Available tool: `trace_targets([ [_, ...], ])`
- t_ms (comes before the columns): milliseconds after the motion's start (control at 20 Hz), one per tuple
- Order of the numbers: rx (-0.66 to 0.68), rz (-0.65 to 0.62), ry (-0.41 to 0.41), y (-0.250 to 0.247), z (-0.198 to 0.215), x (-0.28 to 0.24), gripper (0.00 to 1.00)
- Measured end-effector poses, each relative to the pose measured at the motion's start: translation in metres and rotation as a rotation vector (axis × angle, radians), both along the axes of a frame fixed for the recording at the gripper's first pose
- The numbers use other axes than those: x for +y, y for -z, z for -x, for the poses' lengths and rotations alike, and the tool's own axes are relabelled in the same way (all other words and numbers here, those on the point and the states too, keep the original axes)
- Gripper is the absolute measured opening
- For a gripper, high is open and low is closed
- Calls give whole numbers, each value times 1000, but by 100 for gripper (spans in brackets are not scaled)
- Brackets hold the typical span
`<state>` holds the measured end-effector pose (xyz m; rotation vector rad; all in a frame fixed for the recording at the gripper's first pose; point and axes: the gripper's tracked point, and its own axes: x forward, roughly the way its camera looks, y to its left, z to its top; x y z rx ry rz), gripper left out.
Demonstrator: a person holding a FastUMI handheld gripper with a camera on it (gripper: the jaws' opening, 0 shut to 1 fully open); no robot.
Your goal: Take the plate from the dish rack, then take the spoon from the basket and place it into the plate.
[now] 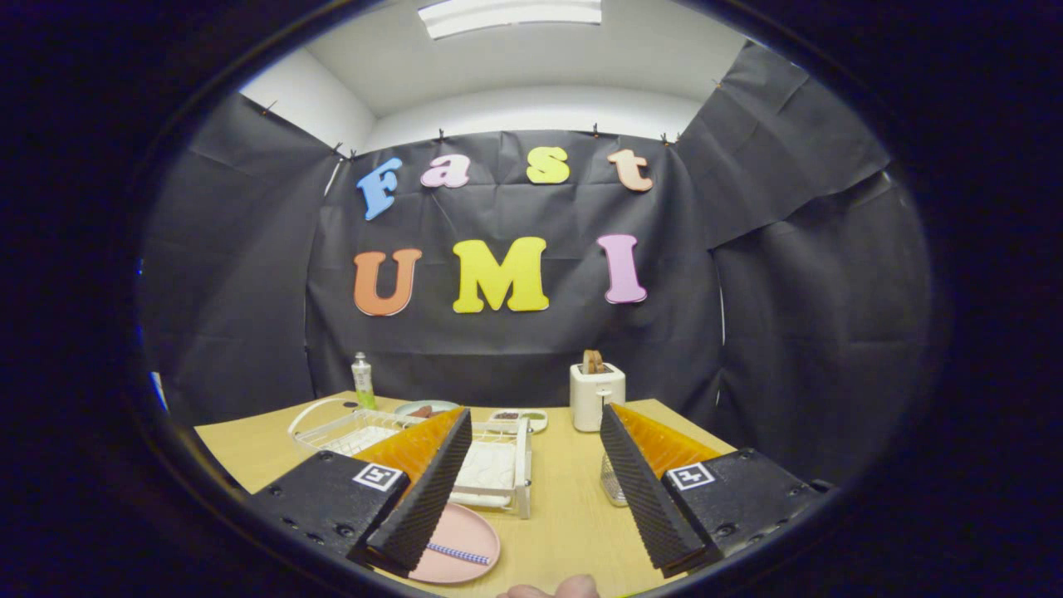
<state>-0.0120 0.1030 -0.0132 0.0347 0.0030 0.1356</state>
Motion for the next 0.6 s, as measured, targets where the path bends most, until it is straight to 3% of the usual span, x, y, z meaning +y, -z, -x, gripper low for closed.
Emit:
trace_targets([
  [600,-4,2,-7,-3,0,5,100],
])
